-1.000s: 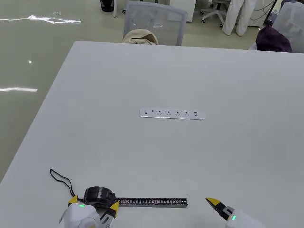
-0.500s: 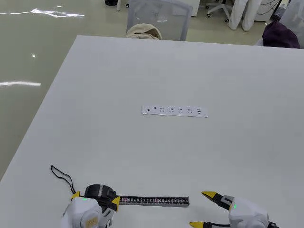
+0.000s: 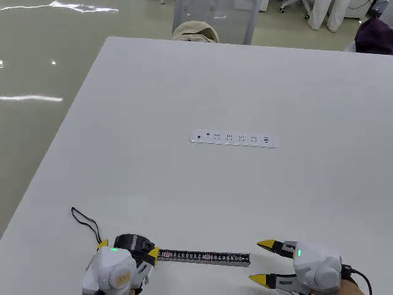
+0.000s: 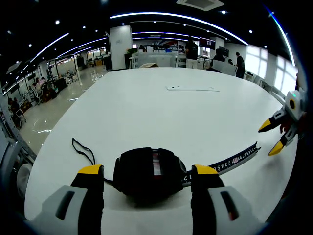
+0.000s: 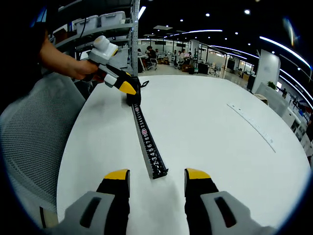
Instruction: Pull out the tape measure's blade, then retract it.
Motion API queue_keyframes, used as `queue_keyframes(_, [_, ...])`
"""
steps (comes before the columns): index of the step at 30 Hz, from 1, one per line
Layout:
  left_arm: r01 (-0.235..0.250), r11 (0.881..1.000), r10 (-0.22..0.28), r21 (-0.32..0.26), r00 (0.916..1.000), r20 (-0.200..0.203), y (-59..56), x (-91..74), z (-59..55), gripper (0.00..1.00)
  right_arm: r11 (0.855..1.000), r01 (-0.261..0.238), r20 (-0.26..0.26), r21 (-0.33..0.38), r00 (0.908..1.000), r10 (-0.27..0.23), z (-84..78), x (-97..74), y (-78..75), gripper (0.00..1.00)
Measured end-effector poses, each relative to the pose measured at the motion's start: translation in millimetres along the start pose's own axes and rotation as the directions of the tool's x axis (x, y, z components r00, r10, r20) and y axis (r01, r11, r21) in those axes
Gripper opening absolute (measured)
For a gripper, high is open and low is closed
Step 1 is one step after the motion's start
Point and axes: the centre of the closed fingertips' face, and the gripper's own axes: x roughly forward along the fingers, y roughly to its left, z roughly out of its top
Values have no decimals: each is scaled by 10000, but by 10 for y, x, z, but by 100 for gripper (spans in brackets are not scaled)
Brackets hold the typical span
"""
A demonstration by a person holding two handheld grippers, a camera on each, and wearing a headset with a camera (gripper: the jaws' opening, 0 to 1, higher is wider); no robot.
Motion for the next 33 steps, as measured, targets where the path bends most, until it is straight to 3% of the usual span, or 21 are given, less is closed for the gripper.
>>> queue_keyframes(15, [16, 10000, -17, -85, 9999, -139, -8, 27, -18, 69, 9924, -1135, -454, -465, 9927, 1114, -130, 242, -16, 30])
queue_keyframes(27, [-80, 9998, 76, -175, 9997, -236, 17, 62, -53, 69, 9876, -1511, -390, -426, 9880, 1494, -171, 309, -33, 23])
queue_keyframes(33, [-129, 9996, 122, -267, 9996, -242, 11, 65, -64, 68, 9841, -1670, -407, -614, 9855, 1647, -169, 301, 18, 15])
